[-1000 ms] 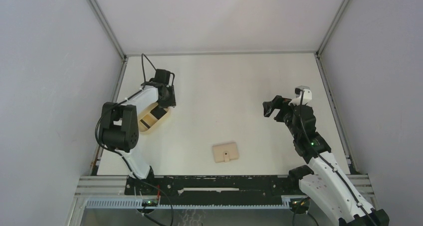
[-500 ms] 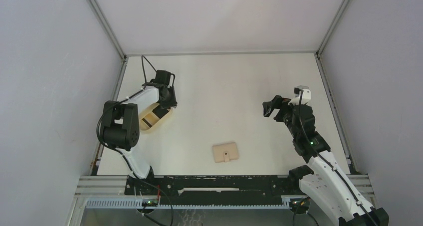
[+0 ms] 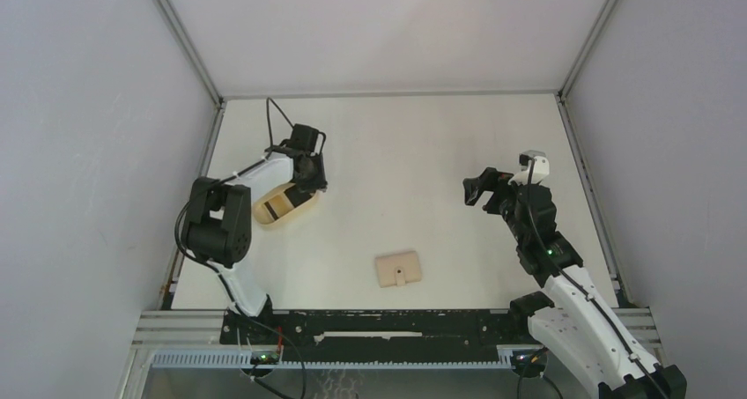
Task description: Take the credit cards out of the card holder
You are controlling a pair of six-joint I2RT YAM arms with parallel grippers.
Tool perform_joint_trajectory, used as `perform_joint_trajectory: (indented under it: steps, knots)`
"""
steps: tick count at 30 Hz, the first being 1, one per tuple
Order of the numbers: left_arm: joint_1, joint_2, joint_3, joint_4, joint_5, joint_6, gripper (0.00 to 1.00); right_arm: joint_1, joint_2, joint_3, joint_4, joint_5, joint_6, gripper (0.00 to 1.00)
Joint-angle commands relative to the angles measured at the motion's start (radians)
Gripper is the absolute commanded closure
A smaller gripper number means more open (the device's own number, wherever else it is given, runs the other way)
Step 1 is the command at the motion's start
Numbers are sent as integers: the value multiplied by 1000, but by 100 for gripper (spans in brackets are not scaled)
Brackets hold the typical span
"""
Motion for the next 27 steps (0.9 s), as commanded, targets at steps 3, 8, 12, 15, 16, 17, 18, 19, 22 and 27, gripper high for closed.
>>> perform_joint_trajectory:
  steps: [3, 8, 12, 15, 16, 17, 18, 19, 22, 27]
  knots:
    - [-57, 28, 135, 18, 22, -43, 66, 7, -9, -1, 36, 13, -13, 0]
    - [-91, 59, 195, 10, 35, -60, 66, 8, -13, -7, 41, 18, -13, 0]
    - [-132, 92, 241, 10, 39, -79, 66, 11, -16, -12, 43, 20, -12, 0]
    - [-166, 124, 280, 10, 41, -95, 66, 13, -18, -12, 42, 22, -14, 0]
    - [-178, 134, 293, 10, 41, -97, 66, 13, -20, -12, 42, 22, -13, 0]
    - [-194, 146, 312, 9, 41, -102, 66, 14, -20, -12, 40, 23, -14, 0]
    - [-203, 155, 329, 8, 41, -106, 66, 14, -22, -12, 40, 22, -14, 0]
    - [-211, 169, 343, 6, 41, -111, 66, 15, -23, -12, 41, 23, -14, 0]
    - [-235, 203, 393, 5, 41, -126, 66, 15, -27, -17, 42, 24, -12, 0]
    - [-269, 259, 475, 2, 41, -143, 66, 16, -29, -17, 42, 26, -12, 0]
